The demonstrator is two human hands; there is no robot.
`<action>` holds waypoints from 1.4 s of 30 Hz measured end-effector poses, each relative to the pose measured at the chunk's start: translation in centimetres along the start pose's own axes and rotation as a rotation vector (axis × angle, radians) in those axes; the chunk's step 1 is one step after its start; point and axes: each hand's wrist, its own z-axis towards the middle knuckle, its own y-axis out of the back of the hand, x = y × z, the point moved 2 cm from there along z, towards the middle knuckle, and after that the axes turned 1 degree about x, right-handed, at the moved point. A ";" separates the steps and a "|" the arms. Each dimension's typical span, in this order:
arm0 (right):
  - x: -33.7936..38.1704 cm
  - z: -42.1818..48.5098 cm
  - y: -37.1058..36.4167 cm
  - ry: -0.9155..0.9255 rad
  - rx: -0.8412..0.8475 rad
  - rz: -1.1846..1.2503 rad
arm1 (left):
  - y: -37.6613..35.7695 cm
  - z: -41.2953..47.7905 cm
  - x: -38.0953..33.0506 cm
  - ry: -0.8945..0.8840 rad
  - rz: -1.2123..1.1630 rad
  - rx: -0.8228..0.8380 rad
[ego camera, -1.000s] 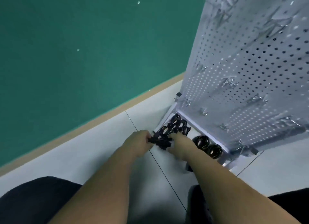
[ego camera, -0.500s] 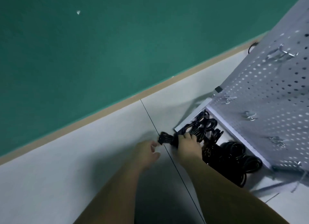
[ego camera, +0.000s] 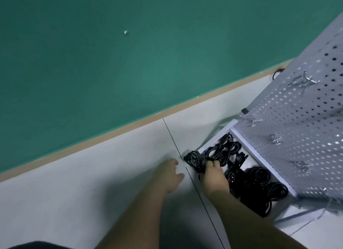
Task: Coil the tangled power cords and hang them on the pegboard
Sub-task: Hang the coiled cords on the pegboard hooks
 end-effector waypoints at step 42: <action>-2.3 -24.6 37.8 0.770 -0.767 0.961 | 10.3 -24.1 -36.7 -1.013 -0.817 -0.084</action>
